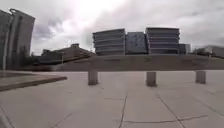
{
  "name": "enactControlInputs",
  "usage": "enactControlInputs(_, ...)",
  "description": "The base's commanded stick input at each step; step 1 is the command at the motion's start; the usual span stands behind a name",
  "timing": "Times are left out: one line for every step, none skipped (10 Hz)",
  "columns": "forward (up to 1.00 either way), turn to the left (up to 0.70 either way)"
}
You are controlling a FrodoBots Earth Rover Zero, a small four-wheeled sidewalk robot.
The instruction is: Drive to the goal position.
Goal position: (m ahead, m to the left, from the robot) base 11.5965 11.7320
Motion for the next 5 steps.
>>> enactControlInputs(1.0,0.0)
enactControlInputs(1.0,0.0)
enactControlInputs(1.0,0.0)
enactControlInputs(1.0,0.0)
enactControlInputs(1.0,0.0)
